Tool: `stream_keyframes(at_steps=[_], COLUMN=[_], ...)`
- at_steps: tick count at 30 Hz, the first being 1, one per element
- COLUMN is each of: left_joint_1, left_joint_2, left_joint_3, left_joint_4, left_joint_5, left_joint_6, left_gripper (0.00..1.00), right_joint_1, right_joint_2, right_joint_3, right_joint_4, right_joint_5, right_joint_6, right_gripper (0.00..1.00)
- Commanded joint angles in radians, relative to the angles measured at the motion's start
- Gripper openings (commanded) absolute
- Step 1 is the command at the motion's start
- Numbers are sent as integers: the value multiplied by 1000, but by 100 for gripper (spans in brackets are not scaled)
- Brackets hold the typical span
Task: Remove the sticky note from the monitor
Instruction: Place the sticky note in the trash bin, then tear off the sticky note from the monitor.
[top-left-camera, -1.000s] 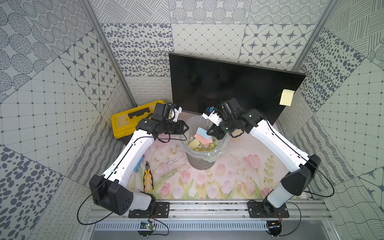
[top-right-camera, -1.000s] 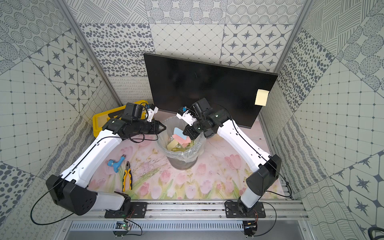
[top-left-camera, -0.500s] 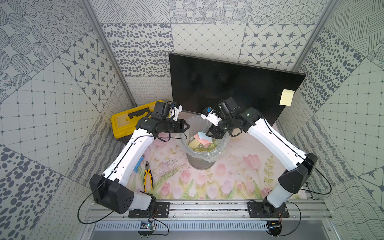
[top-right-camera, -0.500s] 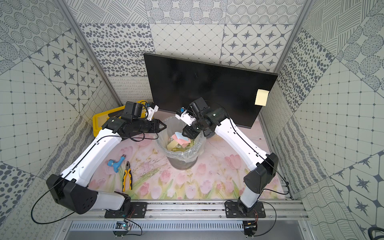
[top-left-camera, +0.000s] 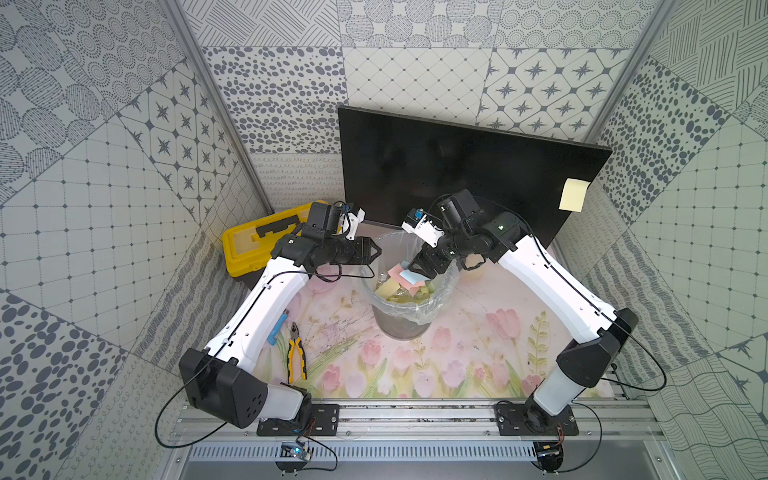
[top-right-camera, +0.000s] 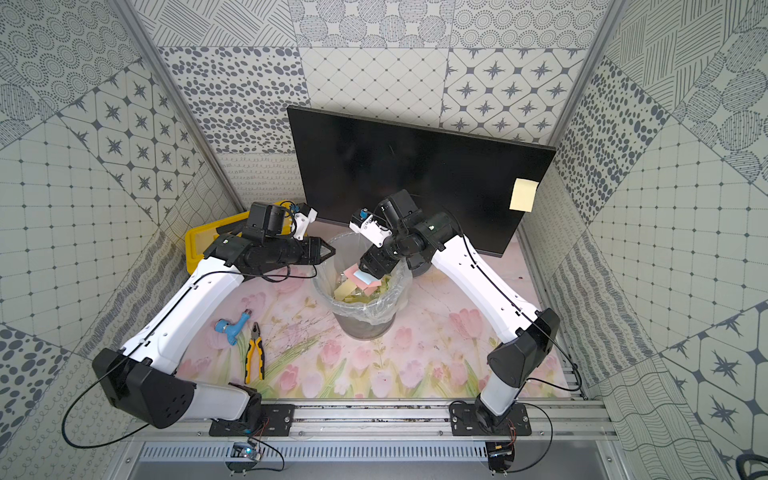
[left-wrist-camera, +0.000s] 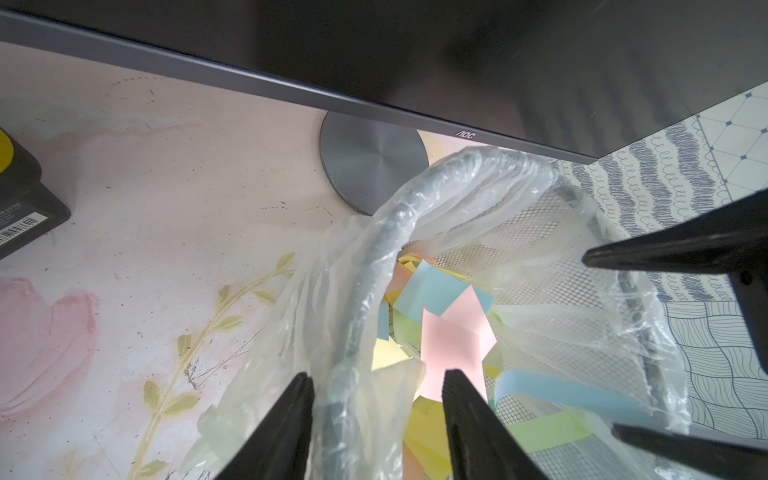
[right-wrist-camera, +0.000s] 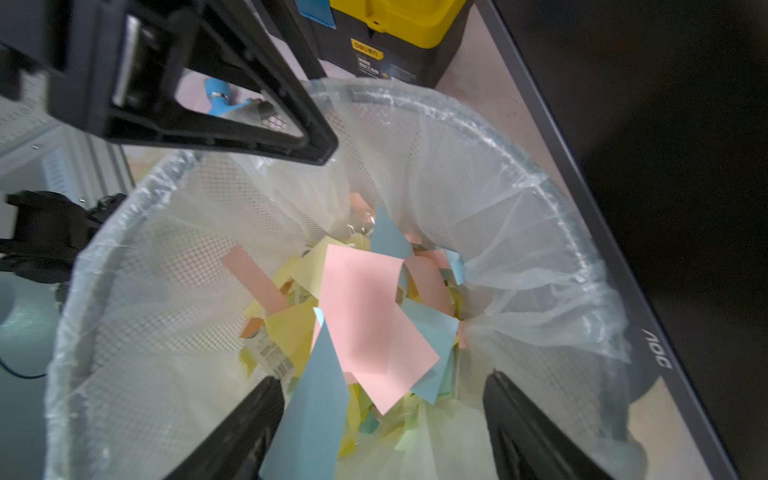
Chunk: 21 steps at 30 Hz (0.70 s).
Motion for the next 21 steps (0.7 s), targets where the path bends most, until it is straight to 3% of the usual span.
stream_keyframes(at_steps=[1,9,17,21], left_joint_1=[8,9,10,11], left_joint_2=[-8,-18,-60,-79], left_joint_3=[13,11,4,4], left_joint_4=[32,50,137,217], left_joint_5=[6,-9,-63,-69], left_joint_6=[11,18,26,40], left_gripper=[55,66,97,99], right_joint_1=[4,9,-4,-34], right_joint_2=[-17,2,-49,-87], right_joint_3=[6,33,92,120], right_joint_4=[18,73,80,81], right_joint_5=[-161,-219,-96,-40], right_joint_6=[26,97,121,170], right_gripper=[82,85,86,87])
